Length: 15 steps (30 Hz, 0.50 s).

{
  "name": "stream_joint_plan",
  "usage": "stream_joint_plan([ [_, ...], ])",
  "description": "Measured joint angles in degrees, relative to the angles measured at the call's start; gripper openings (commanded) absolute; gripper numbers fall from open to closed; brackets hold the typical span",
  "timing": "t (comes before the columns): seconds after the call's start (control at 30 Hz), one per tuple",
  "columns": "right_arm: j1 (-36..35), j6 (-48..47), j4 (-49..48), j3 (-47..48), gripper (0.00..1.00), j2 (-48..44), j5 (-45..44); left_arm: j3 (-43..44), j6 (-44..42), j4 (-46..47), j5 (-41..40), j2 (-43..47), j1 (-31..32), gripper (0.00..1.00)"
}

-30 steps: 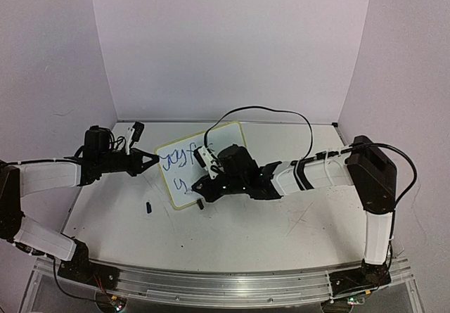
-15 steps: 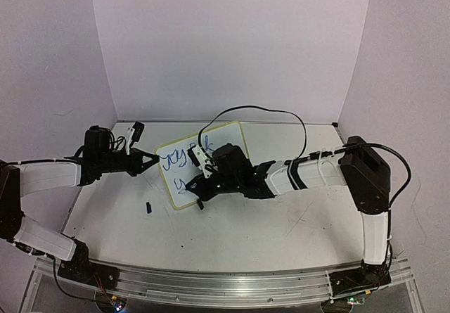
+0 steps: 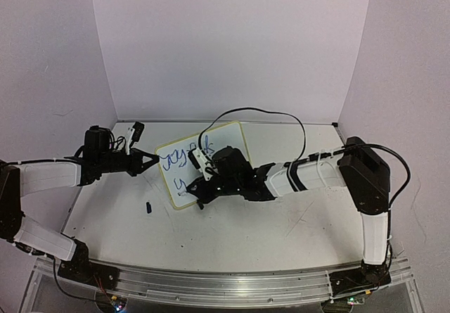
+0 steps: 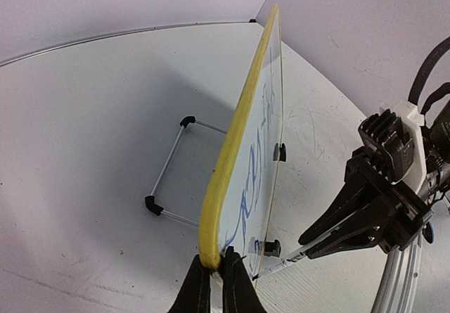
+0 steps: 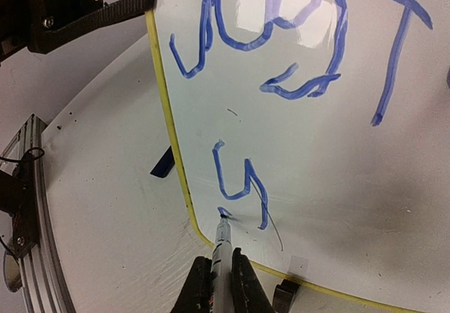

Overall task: Write a sentence on the whiteboard
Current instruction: Write on the whiteboard with the whiteboard marker without the cap.

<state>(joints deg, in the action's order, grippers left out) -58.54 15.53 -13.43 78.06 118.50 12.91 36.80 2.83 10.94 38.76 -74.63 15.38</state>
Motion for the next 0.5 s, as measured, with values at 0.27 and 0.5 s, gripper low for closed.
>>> stream_joint_plan([
  [0.27, 0.17, -0.02, 0.24, -1.75, 0.00, -0.59, -0.50, 0.00, -0.04, 0.00, 0.00, 0.00, 0.00, 0.00],
  [0.5, 1.40, -0.42, 0.94, -1.97, 0.00, -1.95, -0.94, 0.00, -0.04, 0.02, -0.02, 0.00, 0.00, 0.00],
])
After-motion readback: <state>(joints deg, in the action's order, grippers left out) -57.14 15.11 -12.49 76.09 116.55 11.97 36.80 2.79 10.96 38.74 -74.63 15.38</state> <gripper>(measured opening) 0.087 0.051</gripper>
